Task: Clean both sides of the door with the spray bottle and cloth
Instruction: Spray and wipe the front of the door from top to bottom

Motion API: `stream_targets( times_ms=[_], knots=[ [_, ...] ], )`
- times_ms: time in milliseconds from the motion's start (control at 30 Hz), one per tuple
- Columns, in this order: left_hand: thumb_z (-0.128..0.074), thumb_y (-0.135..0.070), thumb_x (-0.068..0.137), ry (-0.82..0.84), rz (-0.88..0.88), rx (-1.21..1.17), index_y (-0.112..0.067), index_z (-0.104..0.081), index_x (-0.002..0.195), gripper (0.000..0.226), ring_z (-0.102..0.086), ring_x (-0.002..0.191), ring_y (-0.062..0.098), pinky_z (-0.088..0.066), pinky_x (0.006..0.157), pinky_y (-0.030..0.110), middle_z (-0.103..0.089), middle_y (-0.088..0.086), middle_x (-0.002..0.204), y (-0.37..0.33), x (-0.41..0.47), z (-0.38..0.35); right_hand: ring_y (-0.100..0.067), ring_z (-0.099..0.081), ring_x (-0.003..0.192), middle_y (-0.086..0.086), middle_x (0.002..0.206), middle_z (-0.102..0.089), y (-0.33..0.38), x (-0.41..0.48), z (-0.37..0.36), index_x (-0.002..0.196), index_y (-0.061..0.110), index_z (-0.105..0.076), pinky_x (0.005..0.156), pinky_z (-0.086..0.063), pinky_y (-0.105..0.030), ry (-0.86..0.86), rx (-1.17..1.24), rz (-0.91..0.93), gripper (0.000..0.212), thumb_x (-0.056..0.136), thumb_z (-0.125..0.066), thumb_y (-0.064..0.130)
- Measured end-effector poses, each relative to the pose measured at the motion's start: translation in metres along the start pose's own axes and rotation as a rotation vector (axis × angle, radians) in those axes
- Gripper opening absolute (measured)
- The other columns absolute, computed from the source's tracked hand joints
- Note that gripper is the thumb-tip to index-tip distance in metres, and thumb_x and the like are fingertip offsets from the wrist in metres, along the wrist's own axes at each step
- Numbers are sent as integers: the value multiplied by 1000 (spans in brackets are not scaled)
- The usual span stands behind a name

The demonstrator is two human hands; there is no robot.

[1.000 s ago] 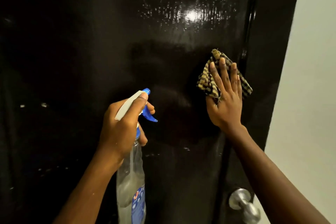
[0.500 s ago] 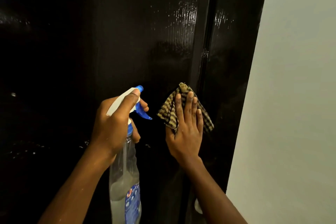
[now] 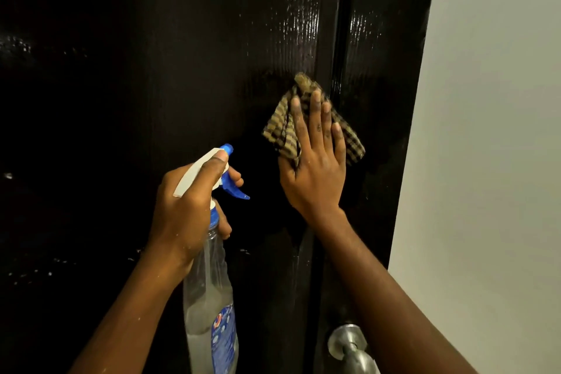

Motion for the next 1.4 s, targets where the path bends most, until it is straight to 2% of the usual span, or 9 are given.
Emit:
stream_targets(
  times_ms=[167, 300, 467, 567, 700, 767, 900, 1033, 1400],
  knots=[
    [-44, -37, 100, 14, 6, -3, -6, -67, 83, 42, -52, 35, 24, -47, 43, 29, -72, 2, 84, 10, -7, 0, -22, -8, 156, -2, 168, -15, -14, -82, -11, 158, 25, -24, 126, -8, -44, 7, 18, -31, 61, 104, -15, 53],
    [-48, -49, 92, 57, 33, -10, -8, -68, 82, 46, -53, 35, 25, -49, 44, 33, -72, 4, 81, 15, -17, -7, -22, 0, 157, 0, 168, -9, -73, -102, 4, 159, 21, -21, 126, 0, -47, -118, 129, -368, 67, 97, -36, 40],
    [-48, -48, 96, 79, 18, -17, -12, -68, 79, 44, -54, 36, 28, -48, 44, 34, -71, 12, 76, 15, -22, -23, -27, 0, 156, -7, 169, -6, -118, -60, 29, 161, 20, -15, 126, 1, -48, -214, 165, -613, 72, 95, -33, 40],
    [-48, -50, 93, 72, 21, -46, -9, -67, 81, 47, -53, 35, 26, -47, 42, 31, -71, 11, 78, 14, -24, -38, -31, -3, 156, -12, 169, -8, -109, -39, 30, 161, 18, -15, 126, -1, -48, -136, 65, -405, 72, 97, -35, 43],
    [-46, -48, 91, 82, 27, -65, -7, -68, 82, 46, -52, 35, 27, -45, 41, 30, -72, 11, 81, 21, -29, -67, -28, -12, 156, -4, 168, -12, -77, -93, 8, 159, 23, -28, 125, -8, -45, 63, -65, 194, 62, 103, -29, 49],
    [-45, -47, 91, 82, 21, -58, -10, -68, 81, 45, -53, 35, 30, -45, 42, 31, -72, 14, 80, 26, -34, -78, -25, -13, 156, 2, 169, -9, -87, -134, 1, 158, 27, -27, 125, -11, -44, 124, -92, 285, 61, 103, -24, 53],
    [-44, -50, 93, 86, 30, 14, -15, -68, 78, 44, -53, 36, 36, -46, 42, 29, -65, 32, 77, 37, -49, -93, -24, -13, 155, -1, 166, -20, -123, -143, 12, 155, 23, -36, 122, -18, -50, 77, -16, 144, 61, 106, -16, 52],
    [-46, -50, 92, 127, 80, 91, -17, -69, 78, 43, -53, 36, 35, -45, 43, 29, -64, 34, 72, 57, -67, -108, -26, -9, 155, -8, 166, -21, -134, -97, 28, 157, 20, -32, 125, -7, -47, 21, 101, -21, 61, 106, -17, 51],
    [-51, -33, 99, 182, 221, 271, -7, -65, 75, 38, -49, 33, 16, -42, 42, 32, -52, 1, 43, 110, -106, -119, -31, -10, 155, -10, 167, -20, -126, -79, 31, 159, 21, -28, 126, -3, -46, 7, 145, -74, 58, 104, -28, 42]
  ],
)
Point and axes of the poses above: each hand's wrist, its own x-axis towards the middle knuckle, its own z-axis out of the back of the hand, y = z × x, the point moved 10 cm from there along x, towards the middle knuckle
